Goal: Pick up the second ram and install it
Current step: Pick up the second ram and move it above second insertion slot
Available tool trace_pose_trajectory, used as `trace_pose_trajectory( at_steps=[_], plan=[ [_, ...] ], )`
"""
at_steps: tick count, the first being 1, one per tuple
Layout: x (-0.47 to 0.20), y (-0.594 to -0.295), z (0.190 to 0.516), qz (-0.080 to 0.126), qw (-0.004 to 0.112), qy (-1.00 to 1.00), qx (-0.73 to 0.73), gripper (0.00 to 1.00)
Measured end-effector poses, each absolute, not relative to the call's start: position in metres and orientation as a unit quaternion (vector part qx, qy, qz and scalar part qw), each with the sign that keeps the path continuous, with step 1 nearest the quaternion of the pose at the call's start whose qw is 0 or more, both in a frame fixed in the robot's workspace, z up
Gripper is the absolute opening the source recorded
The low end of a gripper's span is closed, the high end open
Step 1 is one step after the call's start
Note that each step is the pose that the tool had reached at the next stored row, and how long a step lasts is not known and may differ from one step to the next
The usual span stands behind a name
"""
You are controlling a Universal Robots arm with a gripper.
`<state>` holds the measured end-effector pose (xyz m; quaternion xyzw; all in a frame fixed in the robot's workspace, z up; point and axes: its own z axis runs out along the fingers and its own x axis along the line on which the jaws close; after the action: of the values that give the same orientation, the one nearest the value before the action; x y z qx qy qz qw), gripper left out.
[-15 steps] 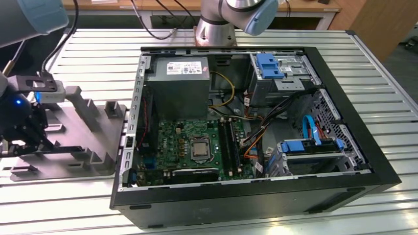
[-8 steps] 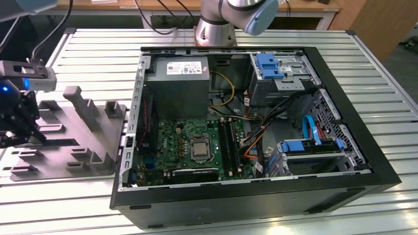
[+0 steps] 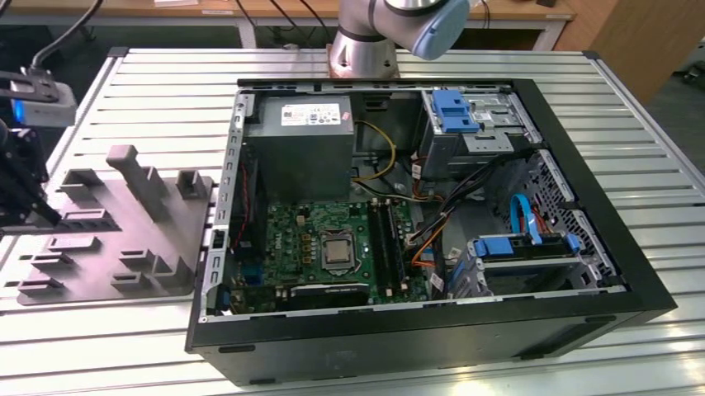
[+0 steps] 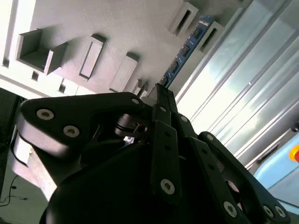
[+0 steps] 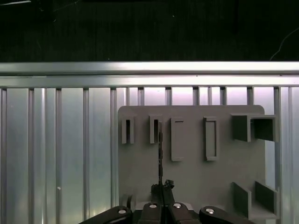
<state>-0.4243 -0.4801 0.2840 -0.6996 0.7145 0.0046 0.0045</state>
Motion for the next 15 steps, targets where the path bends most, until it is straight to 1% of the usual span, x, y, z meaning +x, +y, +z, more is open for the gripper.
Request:
trace_pose_trajectory(
  at_steps=[15],
  plan=[
    [-0.424, -0.480, 0.350, 0.005, 0.004, 0.715, -0.700, 0.11]
  ],
)
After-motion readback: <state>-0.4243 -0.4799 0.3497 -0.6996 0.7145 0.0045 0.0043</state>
